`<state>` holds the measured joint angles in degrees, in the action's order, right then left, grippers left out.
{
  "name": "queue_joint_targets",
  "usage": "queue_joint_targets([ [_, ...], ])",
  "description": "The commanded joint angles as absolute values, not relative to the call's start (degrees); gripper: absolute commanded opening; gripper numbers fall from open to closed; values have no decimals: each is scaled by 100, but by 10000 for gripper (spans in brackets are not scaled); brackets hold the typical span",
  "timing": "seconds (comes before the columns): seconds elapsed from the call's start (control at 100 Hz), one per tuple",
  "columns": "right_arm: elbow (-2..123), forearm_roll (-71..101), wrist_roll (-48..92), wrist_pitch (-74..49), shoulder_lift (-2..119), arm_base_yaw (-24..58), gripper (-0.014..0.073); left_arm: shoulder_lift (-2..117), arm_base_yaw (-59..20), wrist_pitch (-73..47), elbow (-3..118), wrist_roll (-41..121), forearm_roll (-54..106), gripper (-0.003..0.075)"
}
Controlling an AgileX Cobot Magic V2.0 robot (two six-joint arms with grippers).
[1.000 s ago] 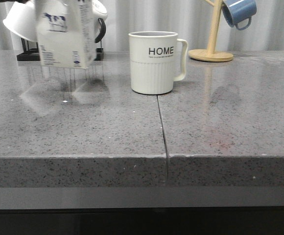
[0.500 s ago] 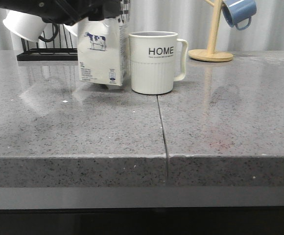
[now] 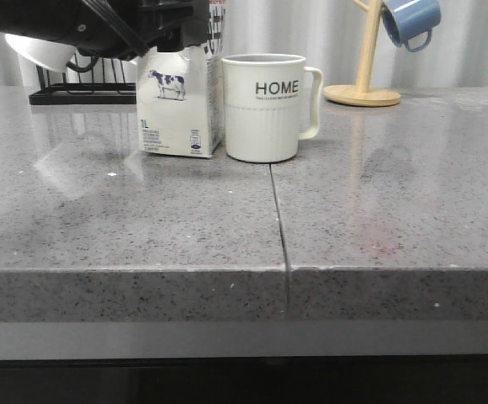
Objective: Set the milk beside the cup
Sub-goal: 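Carry the carton beside the mug and lower it onto the table, then open the left gripper and withdraw it from the carton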
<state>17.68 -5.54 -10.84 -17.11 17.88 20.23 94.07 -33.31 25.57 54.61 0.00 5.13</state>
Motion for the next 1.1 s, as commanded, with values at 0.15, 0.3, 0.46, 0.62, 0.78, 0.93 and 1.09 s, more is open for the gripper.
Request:
queue_joint_targets([
  [0.15, 1911, -578, -1046, -1294, 1811, 2019, -16, 9222, -3371, 2979, 5646, -64, 618, 703],
  [0.3, 1911, -578, -1046, -1294, 1811, 2019, -16, 9111, -3371, 2926, 5646, -54, 616, 636],
  [0.46, 1911, -578, -1046, -1294, 1811, 2019, -16, 8794, -3371, 2837, 5384, 0, 606, 636],
  [0.62, 1911, -578, -1046, -1294, 1811, 2019, -16, 8319, -3360, 2847, 4922, 194, 599, 636],
  [0.78, 1911, -578, -1046, -1294, 1811, 2019, -16, 7692, -3336, 2738, 4465, 624, 637, 584],
  [0.93, 1911, -578, -1046, -1294, 1811, 2019, -16, 7081, -3107, 2230, 4163, 624, 810, 312],
  [1.09, 1911, -578, -1046, -1294, 1811, 2019, -16, 6437, -2608, 1772, 3873, 624, 810, -23],
])
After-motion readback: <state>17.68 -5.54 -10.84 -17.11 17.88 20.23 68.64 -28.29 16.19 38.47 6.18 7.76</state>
